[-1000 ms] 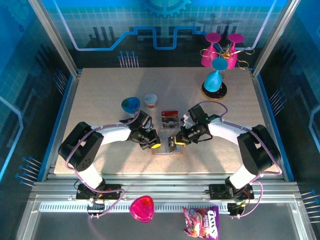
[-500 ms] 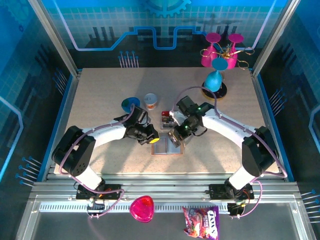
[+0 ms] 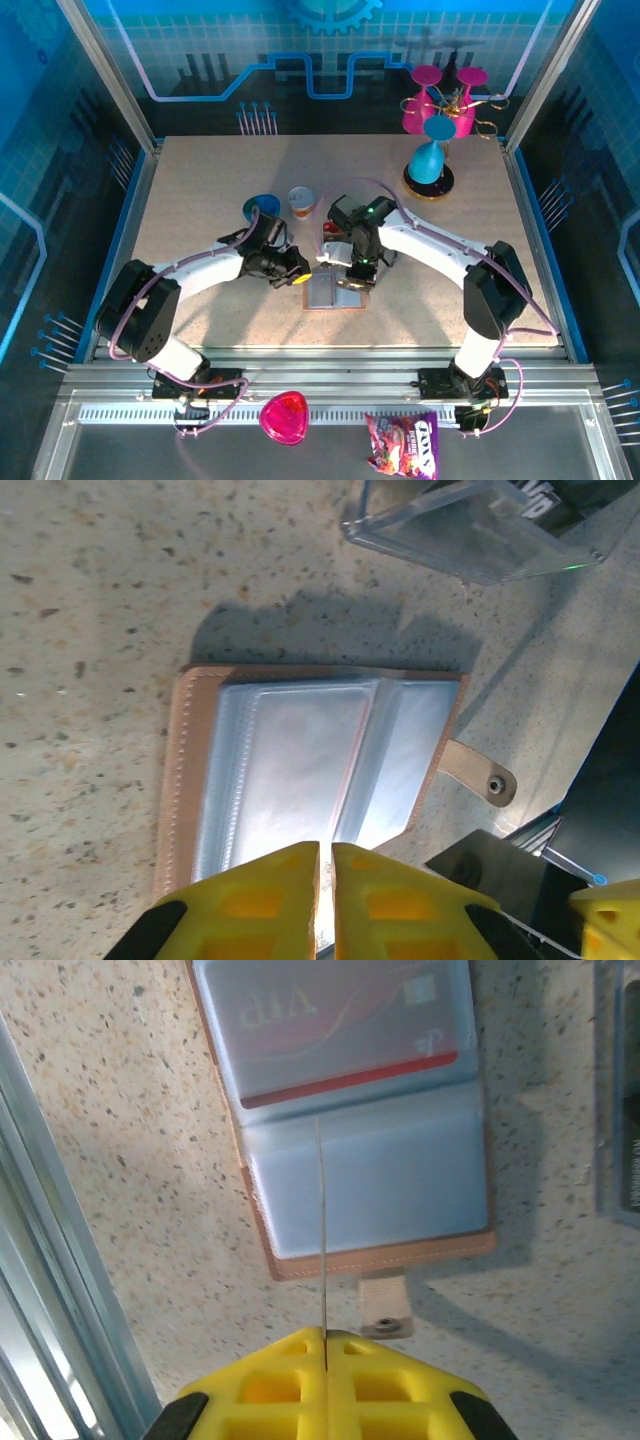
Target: Take the credit cards out of the card holder
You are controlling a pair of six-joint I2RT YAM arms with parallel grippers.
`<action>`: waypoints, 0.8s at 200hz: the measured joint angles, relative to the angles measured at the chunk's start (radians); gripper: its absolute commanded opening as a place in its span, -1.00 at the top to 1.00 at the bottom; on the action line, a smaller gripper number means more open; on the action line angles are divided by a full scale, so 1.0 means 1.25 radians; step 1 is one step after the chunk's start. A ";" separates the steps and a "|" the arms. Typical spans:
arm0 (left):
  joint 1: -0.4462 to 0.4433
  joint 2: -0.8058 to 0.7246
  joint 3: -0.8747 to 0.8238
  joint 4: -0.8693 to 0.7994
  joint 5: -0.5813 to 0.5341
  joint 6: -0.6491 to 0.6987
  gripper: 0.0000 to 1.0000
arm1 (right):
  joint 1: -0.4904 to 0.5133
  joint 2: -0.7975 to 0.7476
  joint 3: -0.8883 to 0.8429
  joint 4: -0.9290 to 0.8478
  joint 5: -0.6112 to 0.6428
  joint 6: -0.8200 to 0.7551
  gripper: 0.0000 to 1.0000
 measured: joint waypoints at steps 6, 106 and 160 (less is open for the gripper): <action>0.003 -0.003 -0.007 0.000 0.000 0.000 0.77 | 0.000 0.011 0.020 -0.010 0.004 -0.020 1.00; 0.024 -0.060 -0.078 0.001 -0.005 -0.007 0.69 | -0.074 0.192 0.339 -0.141 0.009 -0.186 1.00; 0.030 -0.060 -0.078 0.003 -0.009 -0.023 0.69 | -0.102 0.299 0.501 -0.202 0.010 -0.237 1.00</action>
